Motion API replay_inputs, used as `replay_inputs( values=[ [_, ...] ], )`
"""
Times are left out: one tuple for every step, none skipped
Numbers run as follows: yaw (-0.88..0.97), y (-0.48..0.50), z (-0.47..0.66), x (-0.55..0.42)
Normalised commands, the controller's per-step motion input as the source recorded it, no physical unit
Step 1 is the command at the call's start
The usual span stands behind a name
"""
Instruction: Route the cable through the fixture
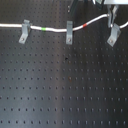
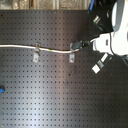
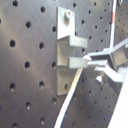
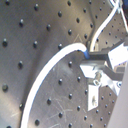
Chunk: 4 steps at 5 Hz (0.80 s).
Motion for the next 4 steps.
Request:
replay_inputs(
  values=[
    [-0.01,-0.581,-0.35,0.012],
    [-0.05,-0.595,-0.21,0.004],
    [-0.03,-0.367,-0.18,0.009],
    [0.17,0.118,-0.18,0.215]
  ],
)
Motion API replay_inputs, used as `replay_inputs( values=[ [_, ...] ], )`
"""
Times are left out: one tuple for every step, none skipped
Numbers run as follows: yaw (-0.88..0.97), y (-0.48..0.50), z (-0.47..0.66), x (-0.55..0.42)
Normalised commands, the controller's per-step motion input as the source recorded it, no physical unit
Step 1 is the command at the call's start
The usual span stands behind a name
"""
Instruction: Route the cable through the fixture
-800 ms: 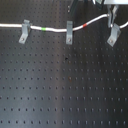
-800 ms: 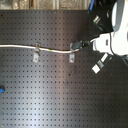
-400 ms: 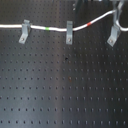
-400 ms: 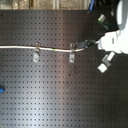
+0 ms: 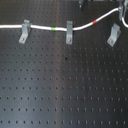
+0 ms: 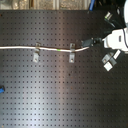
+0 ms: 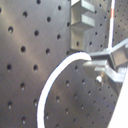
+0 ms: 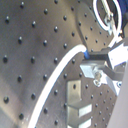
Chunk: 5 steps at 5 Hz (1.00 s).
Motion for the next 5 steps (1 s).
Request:
replay_inputs(
  values=[
    [0.07,0.18,-0.25,0.289],
    [0.01,0.032,-0.28,0.353],
    [0.08,0.046,-0.26,0.318],
    [0.11,0.116,0.1,0.104],
    [0.0,0.197,0.15,0.011]
  ],
)
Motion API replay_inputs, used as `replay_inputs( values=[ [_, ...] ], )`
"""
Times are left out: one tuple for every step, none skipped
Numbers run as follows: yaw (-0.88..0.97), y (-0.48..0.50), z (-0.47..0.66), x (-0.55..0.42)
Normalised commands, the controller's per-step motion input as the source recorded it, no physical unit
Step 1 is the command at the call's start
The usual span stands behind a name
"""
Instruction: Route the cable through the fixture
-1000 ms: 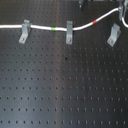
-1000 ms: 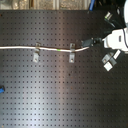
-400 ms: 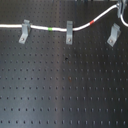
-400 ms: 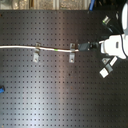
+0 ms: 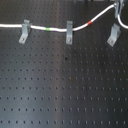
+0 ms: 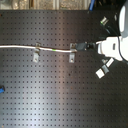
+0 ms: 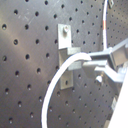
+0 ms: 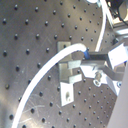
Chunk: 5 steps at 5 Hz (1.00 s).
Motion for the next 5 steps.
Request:
replay_inputs(
  values=[
    [0.02,0.158,0.05,0.013],
    [0.02,0.026,0.01,0.002],
    [-0.06,-0.142,0.09,-0.082],
    [-0.29,-0.171,0.05,-0.174],
    [0.0,0.001,0.0,-0.043]
  ],
)
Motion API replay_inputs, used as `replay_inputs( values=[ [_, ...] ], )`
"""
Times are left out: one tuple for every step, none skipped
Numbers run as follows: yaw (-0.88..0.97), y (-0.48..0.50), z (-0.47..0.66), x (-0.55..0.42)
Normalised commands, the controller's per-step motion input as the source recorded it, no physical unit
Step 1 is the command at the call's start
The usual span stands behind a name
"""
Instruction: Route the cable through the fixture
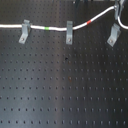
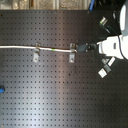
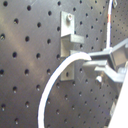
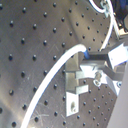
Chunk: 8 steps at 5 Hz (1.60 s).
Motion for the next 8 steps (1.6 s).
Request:
replay_inputs(
  values=[
    [0.32,0.105,0.0,0.003],
    [0.48,0.0,0.07,0.007],
    [0.57,0.0,0.18,0.001],
    [0.51,0.011,0.19,-0.04],
    [0.11,0.078,0.17,-0.148],
    [0.03,0.069,0.2,-0.152],
    [0.0,0.072,0.18,-0.156],
    [-0.06,0.066,0.16,-0.143]
  ],
)
